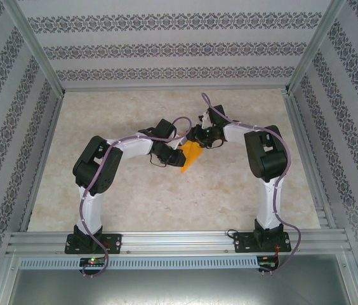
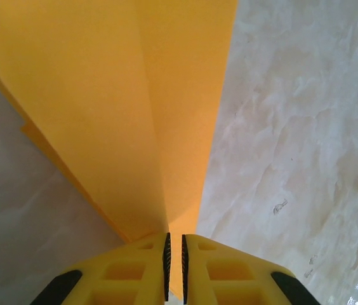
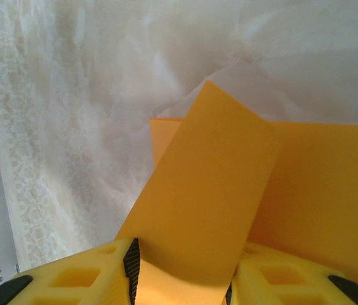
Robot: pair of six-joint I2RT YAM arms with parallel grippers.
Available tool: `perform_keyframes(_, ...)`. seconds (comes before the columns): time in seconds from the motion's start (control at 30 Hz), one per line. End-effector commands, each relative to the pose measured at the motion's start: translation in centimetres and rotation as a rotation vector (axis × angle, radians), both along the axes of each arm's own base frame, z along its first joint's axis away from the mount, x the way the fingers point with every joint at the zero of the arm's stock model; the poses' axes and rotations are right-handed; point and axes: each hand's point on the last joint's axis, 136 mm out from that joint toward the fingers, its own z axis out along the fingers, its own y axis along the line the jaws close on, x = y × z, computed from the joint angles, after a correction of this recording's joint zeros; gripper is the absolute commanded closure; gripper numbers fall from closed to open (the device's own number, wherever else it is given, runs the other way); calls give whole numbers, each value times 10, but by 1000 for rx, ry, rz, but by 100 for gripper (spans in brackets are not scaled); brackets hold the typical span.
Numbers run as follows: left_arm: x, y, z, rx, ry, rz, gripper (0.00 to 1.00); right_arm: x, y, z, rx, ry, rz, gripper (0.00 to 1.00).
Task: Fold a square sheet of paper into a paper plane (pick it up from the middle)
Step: Fourth fold the wing at the center of the table, then pick up the paper from the center of the table.
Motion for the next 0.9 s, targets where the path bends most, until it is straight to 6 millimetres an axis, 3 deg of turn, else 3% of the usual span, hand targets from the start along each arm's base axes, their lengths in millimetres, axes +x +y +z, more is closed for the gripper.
perform_keyframes(0.0,3,2,16,7,-26,-11,82,0,13,4,53,-6,25,61)
perform_keyframes(0.3,6,18,32,58,-76,33,71,-3,19,0,65,-4,46,75)
perform_keyframes(0.47,6,34,37,114,-99,88,60,-3,23,10,86,-24,60,87)
perform_keyframes(0.63,3,46,45,94,-93,164,49,-4,28,42,158,-69,63,97)
perform_keyframes(0.87,0,50,78,-68,-95,285,38,-5,34,100,297,-148,59,100)
